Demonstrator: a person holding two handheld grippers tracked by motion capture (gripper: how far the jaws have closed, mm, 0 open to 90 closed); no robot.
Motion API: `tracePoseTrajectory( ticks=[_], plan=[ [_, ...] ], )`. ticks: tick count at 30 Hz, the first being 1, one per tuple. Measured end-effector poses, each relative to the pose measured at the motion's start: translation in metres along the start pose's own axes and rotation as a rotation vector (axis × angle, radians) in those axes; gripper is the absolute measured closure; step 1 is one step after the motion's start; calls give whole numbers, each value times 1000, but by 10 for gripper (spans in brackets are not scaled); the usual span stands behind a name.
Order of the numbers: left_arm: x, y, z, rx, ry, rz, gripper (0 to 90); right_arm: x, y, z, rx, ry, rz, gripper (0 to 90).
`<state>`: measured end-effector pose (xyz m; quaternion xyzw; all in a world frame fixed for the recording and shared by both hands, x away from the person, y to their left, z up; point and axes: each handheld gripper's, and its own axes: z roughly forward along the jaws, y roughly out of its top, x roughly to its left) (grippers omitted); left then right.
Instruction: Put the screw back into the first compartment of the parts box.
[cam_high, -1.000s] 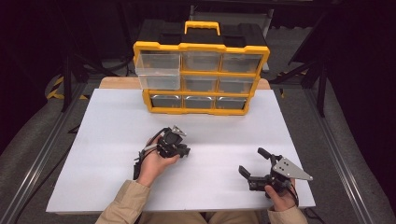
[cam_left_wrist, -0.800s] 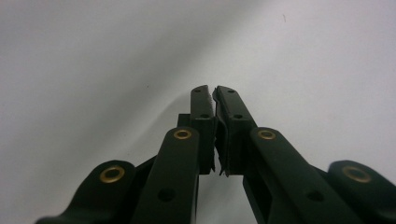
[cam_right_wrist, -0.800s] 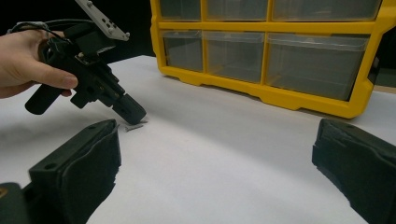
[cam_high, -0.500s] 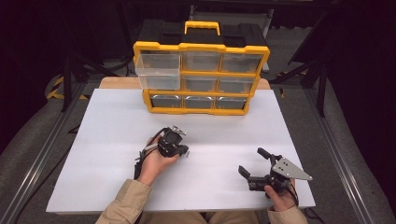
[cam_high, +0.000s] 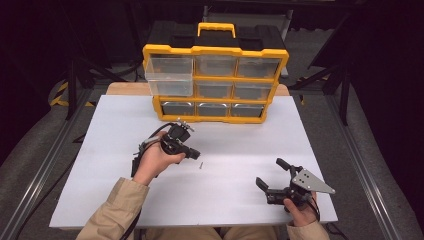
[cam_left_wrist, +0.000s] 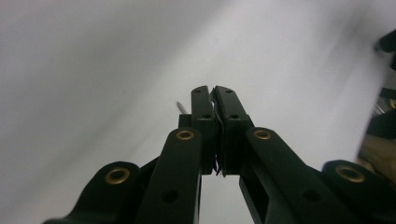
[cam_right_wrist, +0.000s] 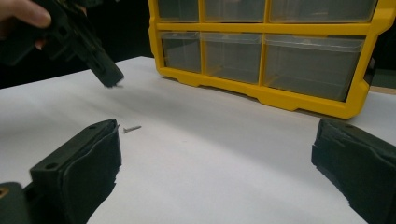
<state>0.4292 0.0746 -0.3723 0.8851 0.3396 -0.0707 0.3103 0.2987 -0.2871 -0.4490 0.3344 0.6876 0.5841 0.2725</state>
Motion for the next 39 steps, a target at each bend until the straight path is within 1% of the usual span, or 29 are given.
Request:
tracePoseTrajectory(
  ticks=[1,3,5,7,10,11,12,13,14,16,17,18,19,20,22,23,24,27,30,31,32,33,34,35,36,39],
  plan=[
    [-2,4,-6,9,-3,9,880,0,0,0,0,0,-1,18],
    [-7,12,-19,16,-1,41,880,0,0,0,0,0,0,18],
    [-14,20,-31,28,-9,54,879,0,0,0,0,0,0,18],
    [-20,27,-42,33,-4,79,880,0,0,0,0,0,0,18],
    [-28,37,-59,41,-7,96,879,0,0,0,-2,-1,3,18],
    [-32,43,-67,42,-10,109,879,0,0,0,-2,0,4,18],
    [-33,45,-72,40,-8,117,879,0,0,0,0,0,1,18],
    [-36,49,-78,46,-7,114,879,0,0,0,0,0,0,18],
    [-38,53,-85,42,-9,126,879,0,0,0,-1,1,-2,18],
    [-41,58,-93,42,-3,134,879,1,0,1,0,1,3,18],
    [-44,63,-100,51,6,141,879,1,0,1,1,2,2,18],
    [-46,67,-107,53,6,141,879,1,0,1,0,2,0,18],
    [-48,73,-116,53,11,152,879,1,0,1,0,4,2,18],
    [-48,73,-116,53,11,152,879,1,0,1,0,4,2,18],
    [-51,80,-127,41,13,157,879,1,0,1,-1,3,4,18],
    [-52,83,-132,39,21,163,879,0,0,0,0,2,1,18],
    [-53,85,-135,35,28,161,879,0,0,0,0,2,2,18],
    [-54,94,-146,32,31,161,879,-1,0,-1,-3,2,-2,18],
    [-54,100,-155,23,32,154,879,-1,0,-1,-6,-2,6,18],
    [-54,104,-159,19,43,154,879,-1,0,-1,-2,-2,-2,18],
    [-54,104,-159,19,43,154,879,-1,0,-1,-2,-2,-2,18],
    [-54,106,-163,16,49,153,879,-1,0,-1,-3,-4,-4,18],
    [-53,108,-166,16,52,148,879,-1,0,-1,-6,-1,7,18],
    [-53,110,-168,14,53,145,879,-1,0,-1,-6,-2,6,18],
    [-52,115,-174,5,64,139,879,-1,0,-1,-6,-1,5,18],
    [-50,123,-182,-6,84,120,879,0,0,-1,-4,1,7,18]
  ],
)
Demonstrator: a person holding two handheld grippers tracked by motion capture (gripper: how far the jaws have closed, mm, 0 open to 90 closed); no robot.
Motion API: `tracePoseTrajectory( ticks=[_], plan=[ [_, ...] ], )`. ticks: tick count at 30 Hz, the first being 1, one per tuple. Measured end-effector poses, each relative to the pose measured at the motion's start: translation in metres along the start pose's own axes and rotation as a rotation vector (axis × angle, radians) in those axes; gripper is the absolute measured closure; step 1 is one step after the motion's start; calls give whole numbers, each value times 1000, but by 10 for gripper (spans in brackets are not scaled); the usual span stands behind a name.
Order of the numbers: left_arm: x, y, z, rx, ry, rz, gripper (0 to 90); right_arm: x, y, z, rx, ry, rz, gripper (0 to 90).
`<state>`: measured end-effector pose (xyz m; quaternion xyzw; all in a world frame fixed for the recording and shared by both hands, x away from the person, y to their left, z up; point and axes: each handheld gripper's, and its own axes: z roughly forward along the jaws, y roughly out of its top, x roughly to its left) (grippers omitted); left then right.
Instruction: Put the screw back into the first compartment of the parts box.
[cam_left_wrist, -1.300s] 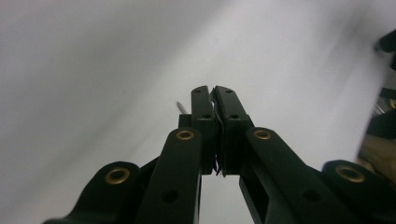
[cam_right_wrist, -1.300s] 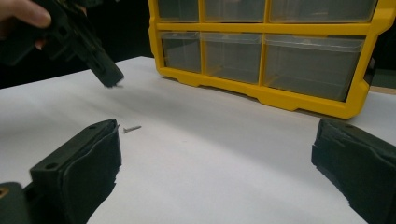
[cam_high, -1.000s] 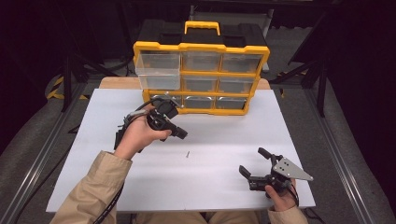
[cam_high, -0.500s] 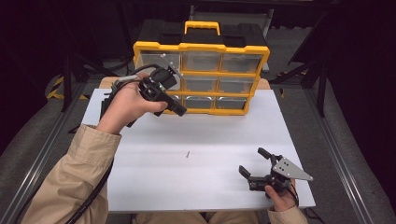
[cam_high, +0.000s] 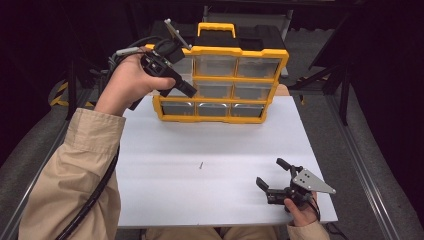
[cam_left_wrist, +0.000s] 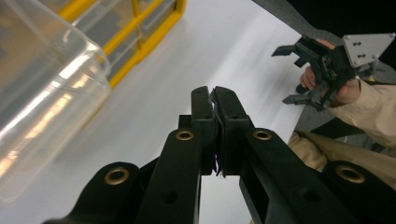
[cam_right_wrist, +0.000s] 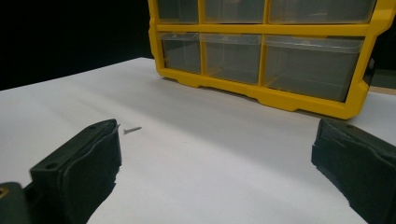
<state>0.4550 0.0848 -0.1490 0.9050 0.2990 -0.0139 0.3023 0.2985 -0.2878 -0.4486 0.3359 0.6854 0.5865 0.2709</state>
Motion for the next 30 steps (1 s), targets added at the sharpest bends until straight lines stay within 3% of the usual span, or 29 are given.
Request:
tracePoseTrajectory(
  ticks=[8,17,30],
  plan=[
    [18,11,-12,-17,59,-48,878,0,0,-1,0,0,3,18],
    [47,14,-9,-36,150,-93,878,0,1,-1,-4,3,4,18],
    [71,20,-5,-50,187,-116,874,-1,1,-1,-7,3,8,18]
  ],
)
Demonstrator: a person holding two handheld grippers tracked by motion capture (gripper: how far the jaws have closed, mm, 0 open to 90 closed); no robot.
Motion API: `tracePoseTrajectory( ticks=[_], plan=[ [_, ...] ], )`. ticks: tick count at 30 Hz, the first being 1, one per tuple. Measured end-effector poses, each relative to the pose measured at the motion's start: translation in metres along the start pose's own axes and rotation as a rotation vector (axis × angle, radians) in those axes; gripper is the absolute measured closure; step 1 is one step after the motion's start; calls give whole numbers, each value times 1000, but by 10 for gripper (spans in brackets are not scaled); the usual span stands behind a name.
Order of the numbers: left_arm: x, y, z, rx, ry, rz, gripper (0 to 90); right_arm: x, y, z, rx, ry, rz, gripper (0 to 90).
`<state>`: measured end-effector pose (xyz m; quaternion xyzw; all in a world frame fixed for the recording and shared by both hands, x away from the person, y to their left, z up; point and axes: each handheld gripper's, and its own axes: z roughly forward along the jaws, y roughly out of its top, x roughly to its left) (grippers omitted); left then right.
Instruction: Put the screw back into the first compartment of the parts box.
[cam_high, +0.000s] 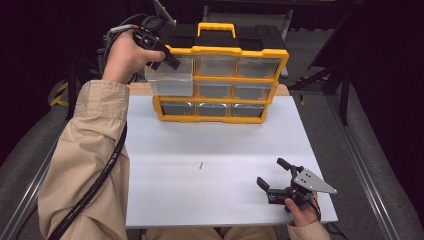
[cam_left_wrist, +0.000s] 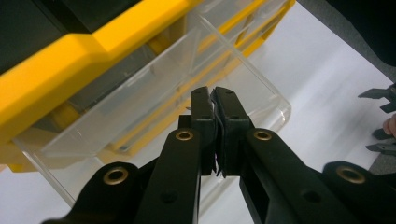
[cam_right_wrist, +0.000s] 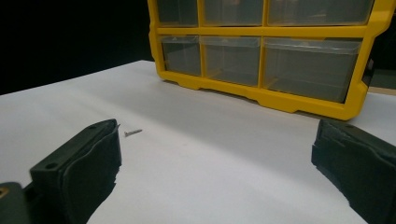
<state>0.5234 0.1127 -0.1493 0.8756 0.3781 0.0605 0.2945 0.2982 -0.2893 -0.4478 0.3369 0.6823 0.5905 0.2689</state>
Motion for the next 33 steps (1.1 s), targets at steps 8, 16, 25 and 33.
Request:
tracePoseTrajectory(
  ticks=[8,16,25,33],
  plan=[
    [3,-1,-5,-49,14,-24,765,0,0,0,-3,2,7,19],
    [-9,-10,-18,-47,-39,15,678,0,0,0,-1,2,6,19],
    [-31,-22,-25,-33,-88,65,601,0,0,0,3,1,-1,19],
    [-51,-38,-16,-6,-117,111,483,0,0,0,6,0,-5,19]
  ],
)
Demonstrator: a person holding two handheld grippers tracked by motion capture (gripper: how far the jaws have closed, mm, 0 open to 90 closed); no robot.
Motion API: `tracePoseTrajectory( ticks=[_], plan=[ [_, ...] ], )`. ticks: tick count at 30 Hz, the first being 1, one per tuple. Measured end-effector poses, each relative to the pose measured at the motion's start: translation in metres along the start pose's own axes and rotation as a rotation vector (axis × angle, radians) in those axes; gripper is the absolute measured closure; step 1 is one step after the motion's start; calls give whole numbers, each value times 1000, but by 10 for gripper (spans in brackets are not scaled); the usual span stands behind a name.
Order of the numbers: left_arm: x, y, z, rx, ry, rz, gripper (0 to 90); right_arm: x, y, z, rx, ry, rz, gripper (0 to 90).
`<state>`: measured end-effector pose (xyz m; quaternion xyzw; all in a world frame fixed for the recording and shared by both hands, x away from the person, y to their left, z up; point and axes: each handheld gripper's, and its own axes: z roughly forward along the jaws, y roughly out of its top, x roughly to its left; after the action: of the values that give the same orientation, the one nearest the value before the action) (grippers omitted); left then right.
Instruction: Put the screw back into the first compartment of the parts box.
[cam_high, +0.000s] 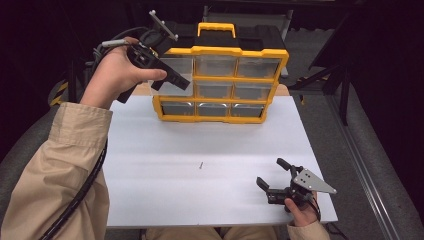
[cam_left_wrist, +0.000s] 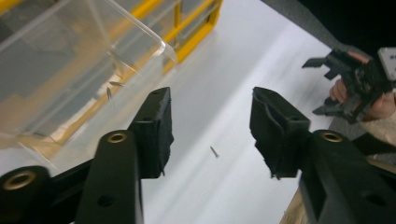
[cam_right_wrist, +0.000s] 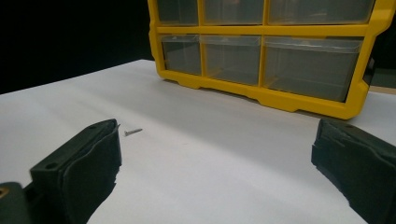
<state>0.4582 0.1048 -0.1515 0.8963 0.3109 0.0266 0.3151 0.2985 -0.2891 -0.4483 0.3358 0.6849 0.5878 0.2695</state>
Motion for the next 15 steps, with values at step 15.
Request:
tracePoseTrajectory(
  ticks=[15],
  plan=[
    [-14,-34,47,-22,-34,37,184,0,0,0,-8,-2,7,20]
  ],
)
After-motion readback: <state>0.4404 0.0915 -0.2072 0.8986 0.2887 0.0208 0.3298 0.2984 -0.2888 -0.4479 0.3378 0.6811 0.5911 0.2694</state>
